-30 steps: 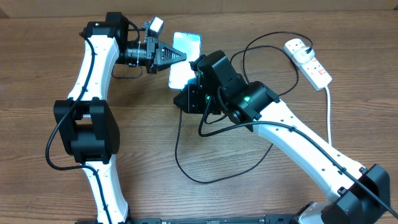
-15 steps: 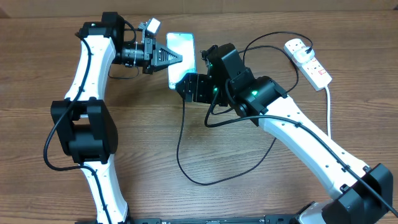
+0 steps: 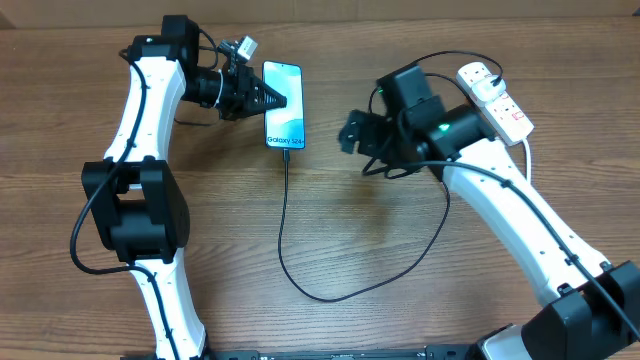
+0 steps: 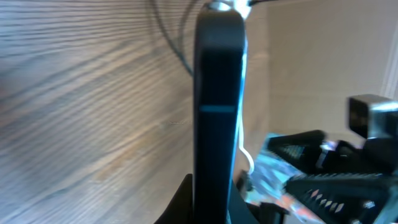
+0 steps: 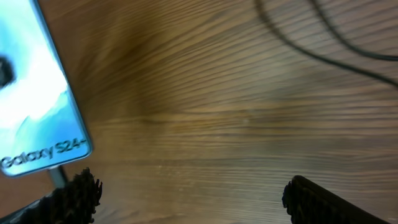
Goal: Plug charger to phone and switch on socket
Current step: 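Open the right gripper and withdraw it from the plugged phone, then lower the phone flat onto the table with the left gripper and release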
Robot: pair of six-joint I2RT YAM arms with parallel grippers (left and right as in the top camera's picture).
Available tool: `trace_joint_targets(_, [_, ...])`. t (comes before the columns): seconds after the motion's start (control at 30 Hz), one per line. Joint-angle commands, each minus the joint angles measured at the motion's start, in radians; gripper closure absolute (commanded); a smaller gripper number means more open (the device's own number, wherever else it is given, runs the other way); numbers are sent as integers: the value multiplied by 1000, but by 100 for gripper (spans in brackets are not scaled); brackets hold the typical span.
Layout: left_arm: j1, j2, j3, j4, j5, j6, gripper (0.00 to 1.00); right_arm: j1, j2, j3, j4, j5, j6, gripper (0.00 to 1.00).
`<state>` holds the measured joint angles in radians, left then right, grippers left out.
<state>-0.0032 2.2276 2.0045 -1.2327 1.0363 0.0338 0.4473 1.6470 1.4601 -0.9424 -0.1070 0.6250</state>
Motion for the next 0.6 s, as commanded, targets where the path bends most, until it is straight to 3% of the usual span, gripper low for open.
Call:
trace_joint_targets(0.0, [-35, 24, 6, 24, -74, -107, 96, -31, -6, 32, -17, 24, -5, 5])
trace_joint_targets(0.57, [-126, 182, 6, 119, -79, -154, 93, -35, -6, 32, -51, 25, -5, 5])
